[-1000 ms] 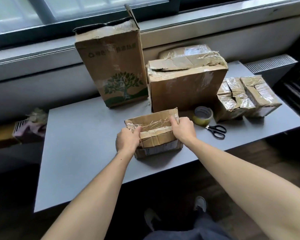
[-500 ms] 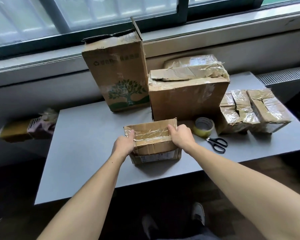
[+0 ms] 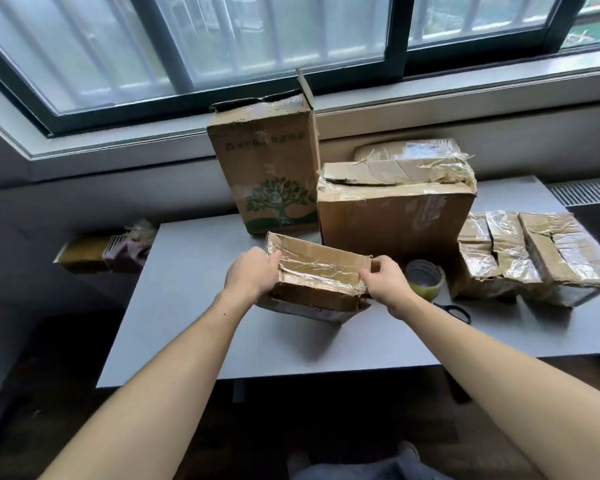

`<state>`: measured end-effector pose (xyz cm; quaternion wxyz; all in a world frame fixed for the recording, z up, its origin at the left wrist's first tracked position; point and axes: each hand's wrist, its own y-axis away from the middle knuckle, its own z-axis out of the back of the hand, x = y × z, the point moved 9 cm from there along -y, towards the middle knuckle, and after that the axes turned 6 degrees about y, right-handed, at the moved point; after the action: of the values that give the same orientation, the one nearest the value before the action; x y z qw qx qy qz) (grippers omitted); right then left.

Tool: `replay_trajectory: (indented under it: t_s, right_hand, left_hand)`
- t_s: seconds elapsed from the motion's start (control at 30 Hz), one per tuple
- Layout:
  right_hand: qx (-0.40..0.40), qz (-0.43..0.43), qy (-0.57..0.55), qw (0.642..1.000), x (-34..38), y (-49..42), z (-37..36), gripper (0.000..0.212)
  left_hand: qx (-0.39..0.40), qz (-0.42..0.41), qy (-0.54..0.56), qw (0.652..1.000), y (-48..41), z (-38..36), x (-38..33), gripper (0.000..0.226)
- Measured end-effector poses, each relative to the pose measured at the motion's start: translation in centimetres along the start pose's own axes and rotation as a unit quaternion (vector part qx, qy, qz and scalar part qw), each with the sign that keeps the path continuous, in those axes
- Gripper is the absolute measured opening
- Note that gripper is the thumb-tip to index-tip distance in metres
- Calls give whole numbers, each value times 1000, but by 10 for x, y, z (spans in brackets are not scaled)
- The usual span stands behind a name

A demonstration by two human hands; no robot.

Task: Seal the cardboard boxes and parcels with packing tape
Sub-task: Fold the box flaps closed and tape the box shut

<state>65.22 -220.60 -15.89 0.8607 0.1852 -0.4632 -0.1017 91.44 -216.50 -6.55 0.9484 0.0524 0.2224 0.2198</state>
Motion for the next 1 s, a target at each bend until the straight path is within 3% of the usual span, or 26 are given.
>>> replay_trajectory:
  t_s: [0.07, 0.13, 0.23, 0.33, 0.43, 0.5, 0.6, 0.67, 0.73, 0.8, 0.87, 0.93, 1.0]
  right_hand:
    - [-41, 12, 59, 997, 16, 5, 16, 32]
    - [-52, 46, 136, 988, 37, 8, 18, 56]
    - [-3, 128, 188, 974, 67, 19, 0, 100]
    - [20, 194, 310, 931, 80, 30, -25, 131]
    - [9, 262, 275, 925, 94, 41, -38, 139]
    - [6, 305, 208, 929, 104, 47, -40, 130]
    - [-31, 277, 168, 946, 96, 46, -28, 105]
    - [-43, 244, 167, 954, 82, 40, -22, 104]
    - [-31, 233, 125, 964, 72, 35, -15, 105]
    - [10, 244, 73, 967, 67, 36, -12, 105]
    - [65, 264, 43, 961, 63, 41, -16, 102]
    - [123, 287, 20, 950, 62, 45, -26, 105]
    - [166, 283, -20, 944, 64, 46, -39, 112]
  left_hand:
    - [-58, -15, -34, 998, 6, 17, -18, 47]
    - [-117, -40, -89, 988, 13, 34, -38, 46]
    - [-183, -97, -180, 962, 26, 54, -66, 46]
    - [-218, -152, -239, 934, 39, 58, -83, 45]
    - [-213, -205, -265, 918, 54, 45, -92, 39]
    - [-227, -254, -245, 908, 60, 39, -96, 39]
    - [-173, -308, -89, 931, 59, 36, -89, 34]
    - [-105, -268, 67, 955, 44, 34, -66, 27]
    - [-79, -210, 133, 965, 29, 28, -41, 26]
    - [-79, -117, 172, 975, 13, 24, -15, 52]
    - [3, -1, 238, 971, 6, 6, 3, 89]
    - [84, 53, 288, 952, 7, -11, 6, 96]
    - [98, 45, 271, 957, 7, -18, 5, 96]
